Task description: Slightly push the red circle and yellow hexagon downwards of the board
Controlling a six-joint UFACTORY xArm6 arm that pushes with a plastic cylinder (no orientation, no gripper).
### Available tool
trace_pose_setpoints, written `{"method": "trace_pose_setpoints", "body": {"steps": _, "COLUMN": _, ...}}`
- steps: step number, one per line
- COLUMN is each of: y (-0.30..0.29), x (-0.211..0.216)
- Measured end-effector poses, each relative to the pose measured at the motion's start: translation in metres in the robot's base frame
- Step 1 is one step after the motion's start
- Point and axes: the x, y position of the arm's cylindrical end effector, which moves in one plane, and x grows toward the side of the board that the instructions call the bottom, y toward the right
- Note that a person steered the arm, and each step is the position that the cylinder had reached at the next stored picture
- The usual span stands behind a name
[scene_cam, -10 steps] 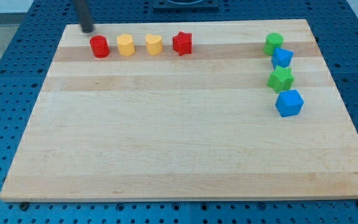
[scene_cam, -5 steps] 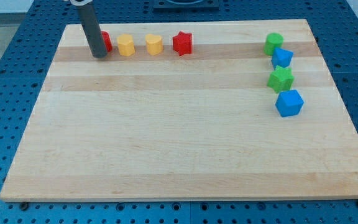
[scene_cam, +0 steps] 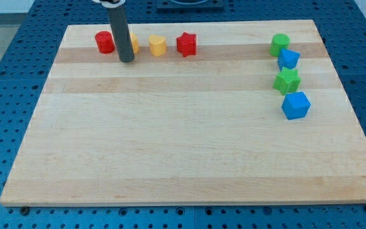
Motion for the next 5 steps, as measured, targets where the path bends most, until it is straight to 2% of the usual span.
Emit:
{"method": "trace_pose_setpoints", "body": {"steps": 1, "y": -0.040, "x": 0.021}}
{"method": "trace_pose_setpoints", "body": {"steps": 3, "y": -0.078, "x": -0.079}}
{"method": "trace_pose_setpoints", "body": {"steps": 4, "y": -0.081, "x": -0.106}}
{"method": "trace_pose_setpoints", "body": {"steps": 5, "y": -0.060, "x": -0.125}}
